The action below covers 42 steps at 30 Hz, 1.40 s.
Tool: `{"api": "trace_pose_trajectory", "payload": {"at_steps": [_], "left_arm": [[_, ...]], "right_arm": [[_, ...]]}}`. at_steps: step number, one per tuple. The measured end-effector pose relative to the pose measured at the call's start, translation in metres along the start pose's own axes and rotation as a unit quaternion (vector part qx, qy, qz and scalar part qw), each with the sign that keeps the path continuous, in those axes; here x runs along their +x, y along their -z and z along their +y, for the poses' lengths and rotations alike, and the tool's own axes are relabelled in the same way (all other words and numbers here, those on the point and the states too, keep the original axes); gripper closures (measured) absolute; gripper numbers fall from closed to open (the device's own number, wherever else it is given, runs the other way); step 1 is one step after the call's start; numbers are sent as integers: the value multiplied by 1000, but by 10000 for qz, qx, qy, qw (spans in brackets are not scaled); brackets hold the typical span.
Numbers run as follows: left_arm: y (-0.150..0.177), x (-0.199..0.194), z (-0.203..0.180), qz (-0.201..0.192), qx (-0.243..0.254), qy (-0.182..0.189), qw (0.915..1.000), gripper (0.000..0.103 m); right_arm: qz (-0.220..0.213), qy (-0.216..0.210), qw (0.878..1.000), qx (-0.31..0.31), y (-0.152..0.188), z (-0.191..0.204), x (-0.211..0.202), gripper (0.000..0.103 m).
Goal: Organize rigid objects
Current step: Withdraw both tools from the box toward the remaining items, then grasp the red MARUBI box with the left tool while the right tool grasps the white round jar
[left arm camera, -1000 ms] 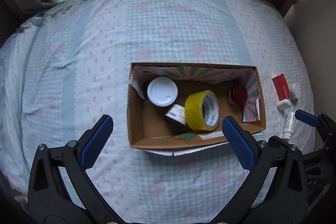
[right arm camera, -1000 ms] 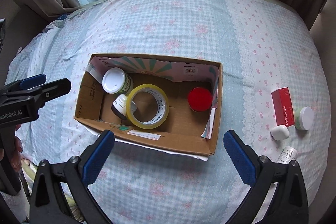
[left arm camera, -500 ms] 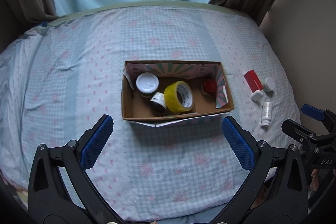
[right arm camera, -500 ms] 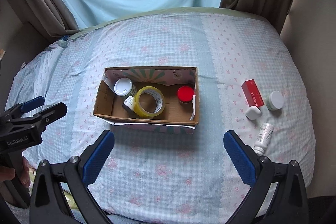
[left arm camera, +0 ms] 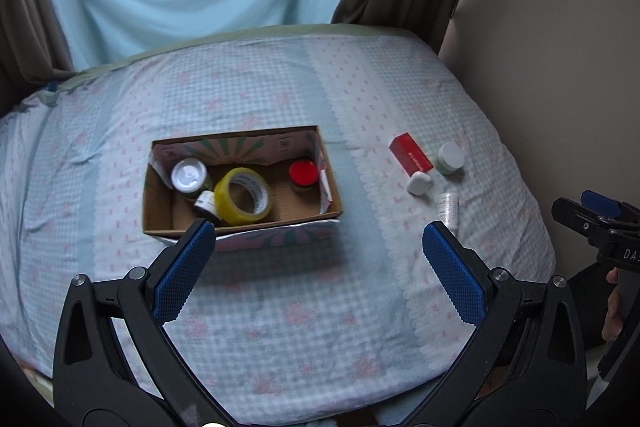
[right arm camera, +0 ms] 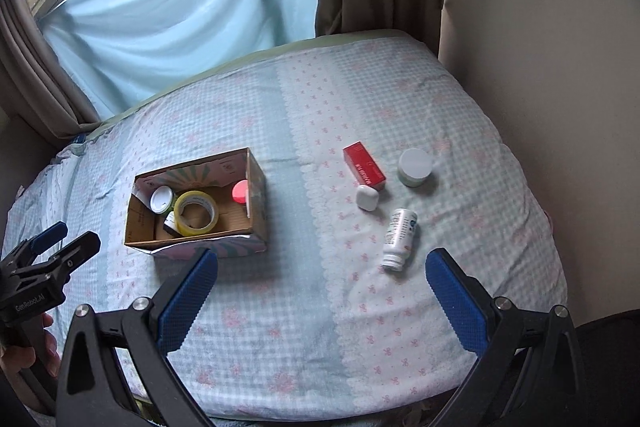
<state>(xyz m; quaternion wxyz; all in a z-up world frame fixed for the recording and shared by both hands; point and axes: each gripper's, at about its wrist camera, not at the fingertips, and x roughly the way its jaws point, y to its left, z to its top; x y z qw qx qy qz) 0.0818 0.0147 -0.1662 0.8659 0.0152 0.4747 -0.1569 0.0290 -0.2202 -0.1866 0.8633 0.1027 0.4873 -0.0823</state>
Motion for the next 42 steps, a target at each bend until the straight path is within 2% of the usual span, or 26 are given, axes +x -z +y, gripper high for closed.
{"api": "trace_pose_trajectory", "payload": {"at_steps": [7,13,20,26,32,35,38,42], "left_arm": [[9,39,-90,167,-174,57,9997,0],[8,81,-139,578,-267,54,9980,0],[-12,148,-159,981,-191,51,9950,0],[-46,212,-168,1160,-250,61,9929,0],[-83,281,-177,1412,-460,100,9889,0],[-96,321,-181,1620,-546,72,9853,0],[-102,359,-182,1835,-658,58,9808,1],[-99,405,-183,2183,-701,-10,9734,8]], "right_arm": [[157,-231,9984,-493,1,-76,16,0],[445,-386,9966,-570,4,-121,48,0],[721,-438,9959,-323,3,-155,100,0],[770,-360,9960,-261,-19,-174,142,0],[637,-257,9959,-591,-51,-188,188,0],[539,-226,9937,-957,-65,-187,215,0],[508,-241,9886,-1400,-75,-183,246,0],[572,-262,9790,-1938,-79,-172,287,1]]}}
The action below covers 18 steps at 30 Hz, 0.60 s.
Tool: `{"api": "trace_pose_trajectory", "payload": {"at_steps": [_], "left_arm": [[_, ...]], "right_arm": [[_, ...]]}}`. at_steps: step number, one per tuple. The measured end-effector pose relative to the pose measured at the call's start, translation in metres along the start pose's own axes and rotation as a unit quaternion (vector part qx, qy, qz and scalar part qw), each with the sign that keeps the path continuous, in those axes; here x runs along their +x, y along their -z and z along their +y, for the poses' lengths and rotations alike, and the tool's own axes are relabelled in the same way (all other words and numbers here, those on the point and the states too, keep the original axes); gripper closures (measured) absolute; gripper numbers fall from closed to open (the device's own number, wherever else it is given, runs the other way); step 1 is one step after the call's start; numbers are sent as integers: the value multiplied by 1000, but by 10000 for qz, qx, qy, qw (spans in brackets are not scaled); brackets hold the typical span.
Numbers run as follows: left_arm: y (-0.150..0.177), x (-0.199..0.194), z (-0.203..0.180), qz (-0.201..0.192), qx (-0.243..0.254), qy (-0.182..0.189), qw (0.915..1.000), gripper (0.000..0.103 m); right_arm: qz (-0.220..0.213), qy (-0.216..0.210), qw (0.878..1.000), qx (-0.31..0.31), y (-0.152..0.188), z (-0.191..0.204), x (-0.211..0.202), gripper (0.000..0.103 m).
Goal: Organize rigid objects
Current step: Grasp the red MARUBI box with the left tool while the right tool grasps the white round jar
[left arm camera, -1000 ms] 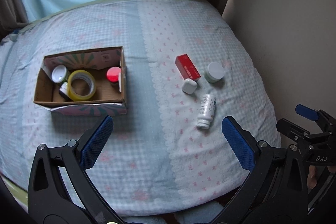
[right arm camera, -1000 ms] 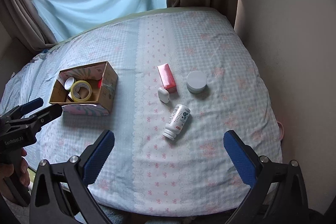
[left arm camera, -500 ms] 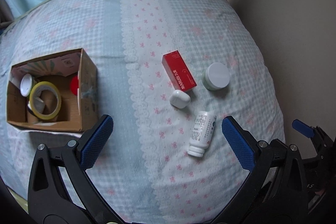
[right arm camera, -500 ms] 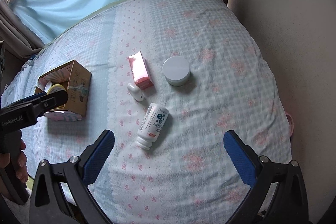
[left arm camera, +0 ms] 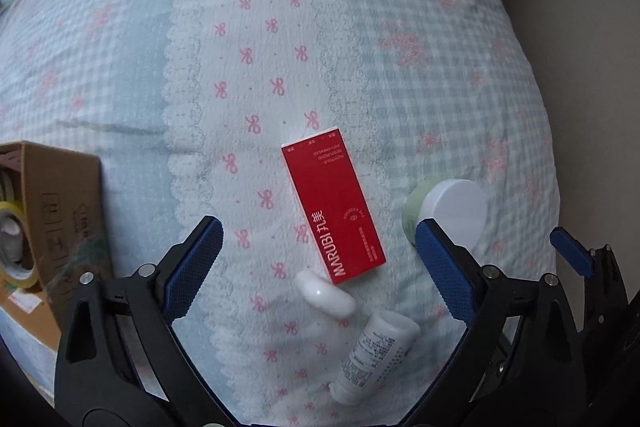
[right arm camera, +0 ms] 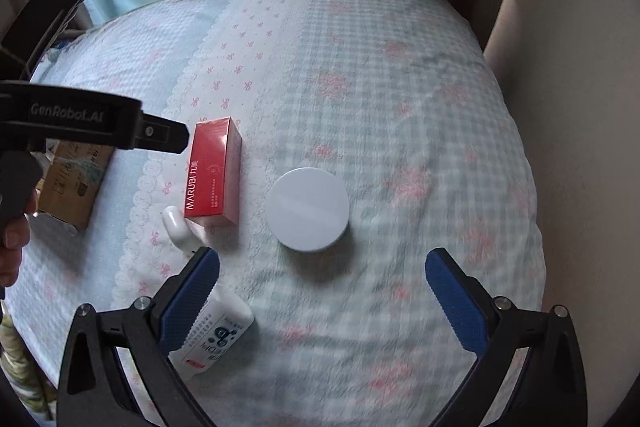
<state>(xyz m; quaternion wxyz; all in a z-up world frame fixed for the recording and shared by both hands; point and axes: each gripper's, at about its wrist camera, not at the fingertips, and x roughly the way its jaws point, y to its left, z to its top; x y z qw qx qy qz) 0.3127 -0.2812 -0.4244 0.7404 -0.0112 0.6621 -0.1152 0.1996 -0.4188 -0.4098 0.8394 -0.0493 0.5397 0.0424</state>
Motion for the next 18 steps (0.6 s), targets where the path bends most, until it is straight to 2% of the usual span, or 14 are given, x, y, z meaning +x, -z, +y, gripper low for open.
{"api": "trace_pose_trajectory", "payload": {"at_steps": [3,4,9,13,15,16,18], "left_arm": [[-3,25,1,218,-83,-48,9997,11],[-4,31,2,265,-118,-74,9996,15],[-7,56,-1,471,-210,-93,9986,23],[-10,68,-3,576,-201,-107,9981,38],[-12,73,-3,670,-256,5,9974,48],[-12,75,-3,711,-290,73,9970,53],[-13,76,-4,701,-260,27,9972,54]], "right_arm": [[90,-8,9996,-253,-5,4,24,4],[139,-10,9995,-292,-7,5,31,4],[373,-83,9987,-345,-13,6,56,5],[529,-95,9978,-378,-11,6,70,5],[537,-91,9978,-370,-12,4,74,5],[544,-110,9978,-359,-12,3,75,7],[641,-111,9972,-368,-14,1,80,20]]}}
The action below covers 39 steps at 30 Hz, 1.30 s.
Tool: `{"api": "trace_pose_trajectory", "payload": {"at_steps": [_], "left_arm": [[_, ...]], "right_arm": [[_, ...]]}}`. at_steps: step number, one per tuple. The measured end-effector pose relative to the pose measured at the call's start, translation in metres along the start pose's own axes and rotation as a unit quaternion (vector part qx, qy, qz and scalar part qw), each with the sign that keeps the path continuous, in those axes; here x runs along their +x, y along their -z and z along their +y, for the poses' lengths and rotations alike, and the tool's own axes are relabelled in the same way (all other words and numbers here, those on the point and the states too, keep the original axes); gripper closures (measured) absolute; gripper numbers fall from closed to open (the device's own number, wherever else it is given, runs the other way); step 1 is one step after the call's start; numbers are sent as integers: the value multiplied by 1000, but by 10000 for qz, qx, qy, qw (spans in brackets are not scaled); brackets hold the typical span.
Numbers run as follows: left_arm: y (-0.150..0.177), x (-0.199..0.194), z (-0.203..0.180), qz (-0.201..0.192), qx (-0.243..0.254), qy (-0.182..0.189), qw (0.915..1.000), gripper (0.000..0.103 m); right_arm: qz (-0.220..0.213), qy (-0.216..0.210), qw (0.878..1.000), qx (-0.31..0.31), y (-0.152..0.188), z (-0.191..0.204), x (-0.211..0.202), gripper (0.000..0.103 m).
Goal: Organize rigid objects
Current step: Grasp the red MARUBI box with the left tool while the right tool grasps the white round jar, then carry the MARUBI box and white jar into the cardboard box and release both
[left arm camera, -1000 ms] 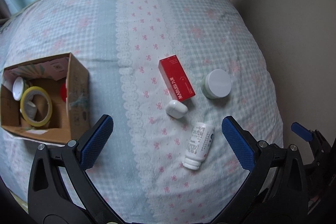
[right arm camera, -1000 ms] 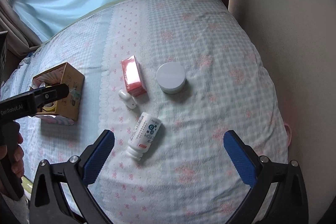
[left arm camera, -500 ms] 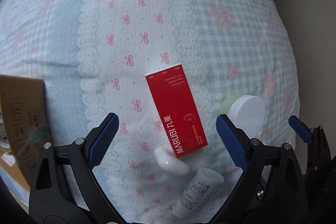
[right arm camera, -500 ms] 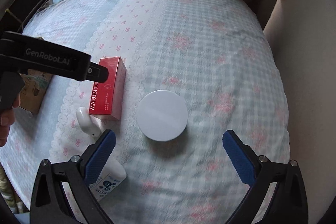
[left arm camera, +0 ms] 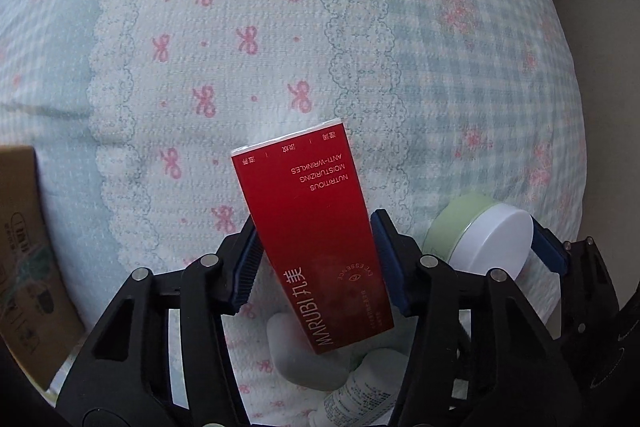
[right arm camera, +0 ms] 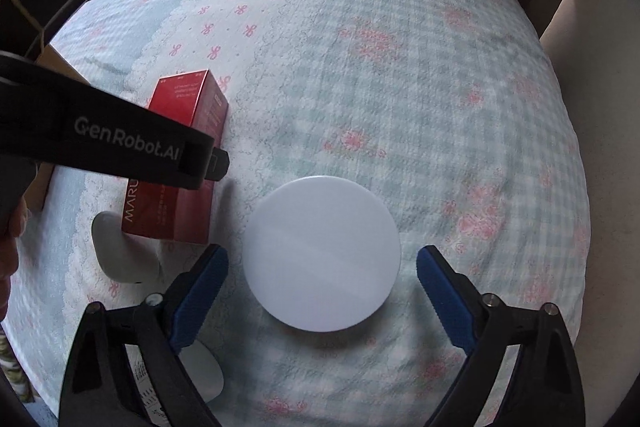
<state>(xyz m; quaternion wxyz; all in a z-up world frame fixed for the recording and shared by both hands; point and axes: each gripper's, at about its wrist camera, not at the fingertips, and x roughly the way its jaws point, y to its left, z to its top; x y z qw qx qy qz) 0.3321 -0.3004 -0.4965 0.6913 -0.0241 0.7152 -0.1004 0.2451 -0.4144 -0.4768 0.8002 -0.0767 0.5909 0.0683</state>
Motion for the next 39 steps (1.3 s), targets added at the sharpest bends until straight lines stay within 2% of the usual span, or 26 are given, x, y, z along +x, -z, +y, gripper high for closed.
{"api": "trace_pose_trajectory", "payload": {"at_steps": [1,2,9,13,19,28,34,39], "left_arm": [[0,0,-1,-12,22,-27,10000,54],[1,0,-3,-31,37,-43,10000,54],[0,-4,-2,-247,47,-75,9997,61],[2,-22,-2,-436,51,-1,9990,65],[4,-54,-6,-686,109,167,9974,65],[29,-146,4,-1272,92,470,9907,65],[67,-221,19,-1713,38,621,9832,65],[102,-283,36,-2101,-46,709,9751,65]], "right_arm": [[62,48,10000,-20,-1,1,4,24],[118,34,9999,-39,-3,2,6,36],[180,63,9998,-19,-4,4,6,37],[151,79,9998,121,-4,4,1,37],[9,88,9992,402,-4,-2,-24,37],[-331,187,9966,737,-15,-11,-99,37],[-620,244,9923,1039,-12,-7,-170,37],[-857,295,9911,975,-10,12,-231,37]]}}
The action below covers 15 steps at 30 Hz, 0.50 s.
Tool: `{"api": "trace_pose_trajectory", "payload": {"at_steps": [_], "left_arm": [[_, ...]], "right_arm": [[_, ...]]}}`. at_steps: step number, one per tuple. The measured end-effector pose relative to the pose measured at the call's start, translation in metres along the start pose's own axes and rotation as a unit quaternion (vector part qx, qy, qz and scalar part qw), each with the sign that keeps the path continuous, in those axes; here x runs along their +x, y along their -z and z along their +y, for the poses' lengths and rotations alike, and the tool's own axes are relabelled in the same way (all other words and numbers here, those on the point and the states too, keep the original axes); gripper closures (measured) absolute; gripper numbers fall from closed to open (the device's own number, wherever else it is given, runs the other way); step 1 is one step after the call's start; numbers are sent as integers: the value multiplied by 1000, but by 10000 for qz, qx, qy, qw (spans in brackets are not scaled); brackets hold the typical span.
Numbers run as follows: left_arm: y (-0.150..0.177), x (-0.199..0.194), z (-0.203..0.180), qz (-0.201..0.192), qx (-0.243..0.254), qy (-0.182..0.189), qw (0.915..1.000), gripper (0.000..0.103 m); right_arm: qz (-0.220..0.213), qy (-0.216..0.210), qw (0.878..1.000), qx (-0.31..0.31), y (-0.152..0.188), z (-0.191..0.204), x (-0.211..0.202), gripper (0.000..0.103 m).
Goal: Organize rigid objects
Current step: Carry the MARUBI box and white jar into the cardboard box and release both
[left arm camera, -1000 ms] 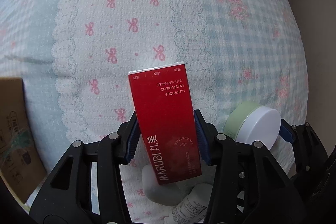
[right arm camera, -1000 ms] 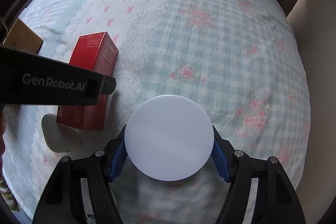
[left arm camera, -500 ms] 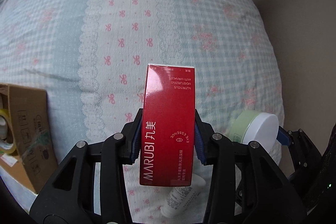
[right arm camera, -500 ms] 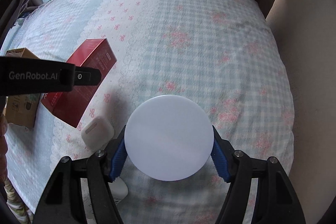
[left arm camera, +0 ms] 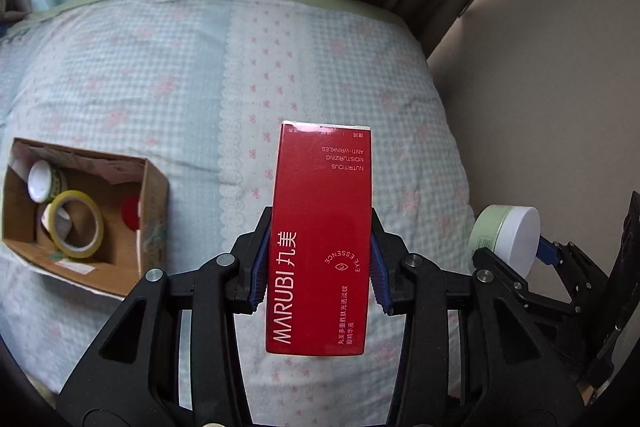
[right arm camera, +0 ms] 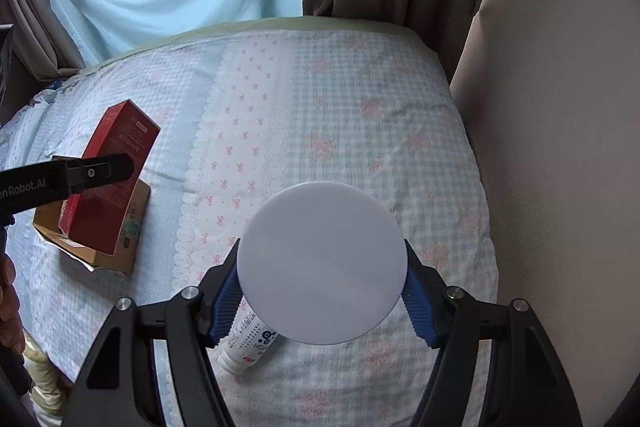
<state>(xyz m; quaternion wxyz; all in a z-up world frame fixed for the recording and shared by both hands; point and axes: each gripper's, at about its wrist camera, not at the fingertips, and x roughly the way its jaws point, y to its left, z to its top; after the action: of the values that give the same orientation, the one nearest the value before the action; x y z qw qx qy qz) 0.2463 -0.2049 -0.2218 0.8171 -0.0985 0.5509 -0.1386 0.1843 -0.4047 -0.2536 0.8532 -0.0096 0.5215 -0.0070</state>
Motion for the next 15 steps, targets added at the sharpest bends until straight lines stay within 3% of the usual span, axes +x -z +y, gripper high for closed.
{"api": "trace_pose_trajectory", "payload": {"at_steps": [8,15], "left_arm": [[15,-101,49,-561,-158,-301,9978,65],[25,-141,111,-678,-407,-422,9960,65]], "right_arm": [[-375,-457,9981,-167,-12,43,-60,37],[-476,-777,9952,-370,-17,104,-81,37]]}}
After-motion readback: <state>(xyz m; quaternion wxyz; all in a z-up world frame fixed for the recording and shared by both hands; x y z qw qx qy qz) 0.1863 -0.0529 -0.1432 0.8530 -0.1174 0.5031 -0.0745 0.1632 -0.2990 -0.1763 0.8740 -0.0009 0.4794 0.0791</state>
